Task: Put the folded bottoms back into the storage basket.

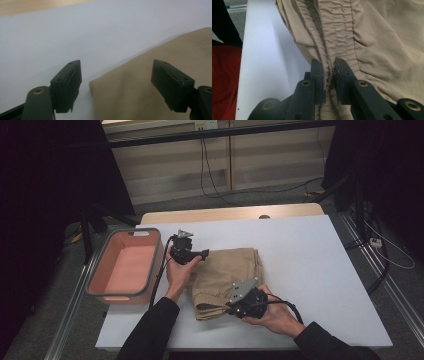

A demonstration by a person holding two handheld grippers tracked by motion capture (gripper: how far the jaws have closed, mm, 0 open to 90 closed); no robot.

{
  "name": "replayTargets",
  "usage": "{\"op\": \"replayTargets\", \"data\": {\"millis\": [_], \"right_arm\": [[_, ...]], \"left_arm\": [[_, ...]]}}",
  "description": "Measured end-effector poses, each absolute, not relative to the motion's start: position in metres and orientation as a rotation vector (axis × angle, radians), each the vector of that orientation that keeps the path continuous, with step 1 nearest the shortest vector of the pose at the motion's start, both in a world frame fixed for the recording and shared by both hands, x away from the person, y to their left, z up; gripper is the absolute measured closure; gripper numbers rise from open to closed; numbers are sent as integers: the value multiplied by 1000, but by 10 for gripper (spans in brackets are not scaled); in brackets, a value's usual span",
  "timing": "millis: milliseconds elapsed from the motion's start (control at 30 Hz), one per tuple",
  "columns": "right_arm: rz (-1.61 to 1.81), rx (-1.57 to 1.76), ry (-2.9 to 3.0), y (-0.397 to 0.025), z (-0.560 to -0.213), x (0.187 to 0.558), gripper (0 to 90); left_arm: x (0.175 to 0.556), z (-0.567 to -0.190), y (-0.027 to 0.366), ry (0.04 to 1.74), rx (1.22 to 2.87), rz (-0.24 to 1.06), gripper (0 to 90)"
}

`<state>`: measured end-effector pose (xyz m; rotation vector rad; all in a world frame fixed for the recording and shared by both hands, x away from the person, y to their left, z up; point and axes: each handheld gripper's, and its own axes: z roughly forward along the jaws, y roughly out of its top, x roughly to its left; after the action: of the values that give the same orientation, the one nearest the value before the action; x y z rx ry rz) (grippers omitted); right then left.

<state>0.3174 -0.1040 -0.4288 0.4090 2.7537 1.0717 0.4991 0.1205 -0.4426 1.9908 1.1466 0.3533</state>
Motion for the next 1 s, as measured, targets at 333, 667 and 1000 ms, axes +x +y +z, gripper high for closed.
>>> {"op": "replayTargets", "data": {"millis": [333,667,1000], "right_arm": [[1080,407,2753,-104,-430,318,786],[1078,401,2755,-103,-431,318,785],[1073,401,2758,-103,-431,318,784]], "left_arm": [[510,-456,132,1213,1995,315,405],[510,-461,133,1227,2006,267,494],[504,-459,126,1196,2054,227,708]]}}
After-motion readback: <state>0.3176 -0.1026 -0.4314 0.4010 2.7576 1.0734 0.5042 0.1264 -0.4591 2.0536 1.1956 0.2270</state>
